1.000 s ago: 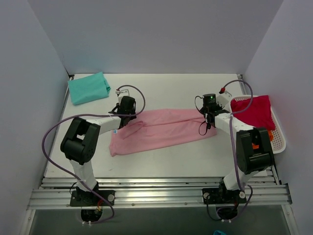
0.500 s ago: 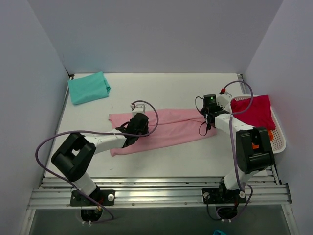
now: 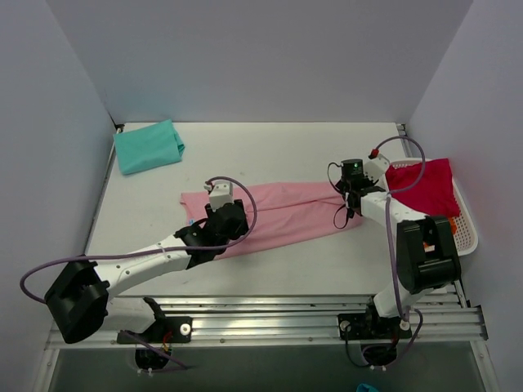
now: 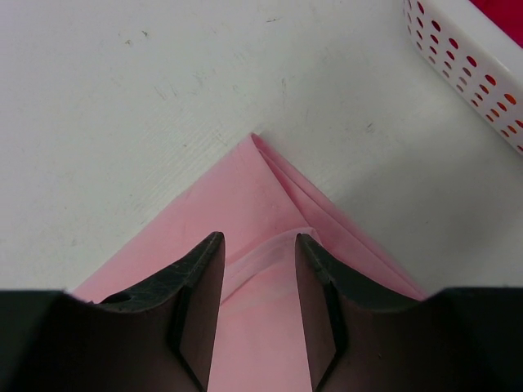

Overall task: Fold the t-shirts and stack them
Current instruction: Fold the tshirt

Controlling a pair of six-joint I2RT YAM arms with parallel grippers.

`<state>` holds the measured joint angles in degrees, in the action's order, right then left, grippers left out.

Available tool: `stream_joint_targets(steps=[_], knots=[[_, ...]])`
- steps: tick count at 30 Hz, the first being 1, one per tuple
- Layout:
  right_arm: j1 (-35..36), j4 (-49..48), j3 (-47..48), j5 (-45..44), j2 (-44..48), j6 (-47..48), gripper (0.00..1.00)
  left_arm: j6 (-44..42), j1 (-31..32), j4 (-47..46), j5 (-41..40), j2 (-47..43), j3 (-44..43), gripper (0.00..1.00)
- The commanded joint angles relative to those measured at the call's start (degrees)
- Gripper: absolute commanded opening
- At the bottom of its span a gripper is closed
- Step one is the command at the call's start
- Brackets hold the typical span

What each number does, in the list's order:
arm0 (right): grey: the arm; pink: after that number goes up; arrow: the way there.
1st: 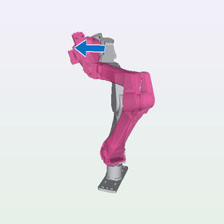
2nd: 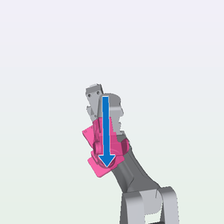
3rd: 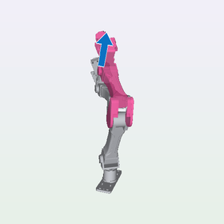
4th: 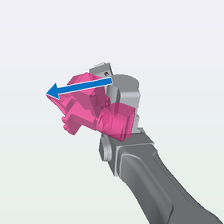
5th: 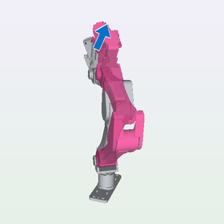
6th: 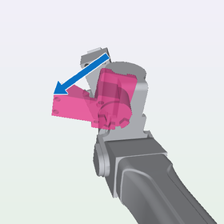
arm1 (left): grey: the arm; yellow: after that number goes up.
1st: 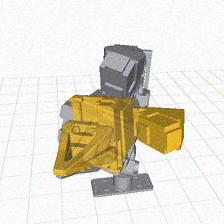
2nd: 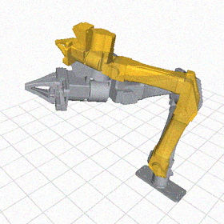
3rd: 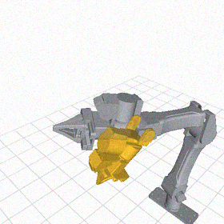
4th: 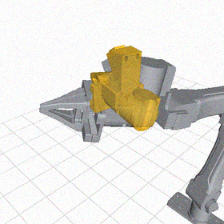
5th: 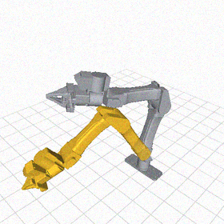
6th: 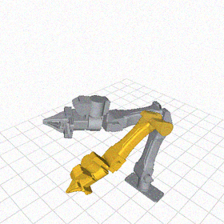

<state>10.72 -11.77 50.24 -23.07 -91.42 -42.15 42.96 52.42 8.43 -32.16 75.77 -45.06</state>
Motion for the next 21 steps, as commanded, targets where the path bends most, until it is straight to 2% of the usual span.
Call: stream_joint_targets(steps=[1,7,14,19,21], knots=[[-0.61,-0.09,-0.14,-1.89,2.30,0.23,0.36,2.13,-1.97,3.53,-6.95,-1.50,-1.00,0.61],[-1.31,-1.67,1.35,-2.50,-2.88,0.23,0.37,2.57,-2.41,2.56,-8.00,-3.52,1.55,0.61],[-2.20,-3.08,8.20,-1.54,-13.86,0.49,0.32,2.22,-2.77,-0.16,-8.71,-5.72,4.28,0.61],[-2.28,-3.08,11.54,-1.19,-17.39,0.84,0.30,1.87,-3.20,-0.69,-8.53,-5.10,4.54,0.61],[-2.20,-3.08,12.68,-1.19,-18.27,1.10,0.25,1.69,-3.29,-1.04,-8.44,-4.75,4.63,0.61]])
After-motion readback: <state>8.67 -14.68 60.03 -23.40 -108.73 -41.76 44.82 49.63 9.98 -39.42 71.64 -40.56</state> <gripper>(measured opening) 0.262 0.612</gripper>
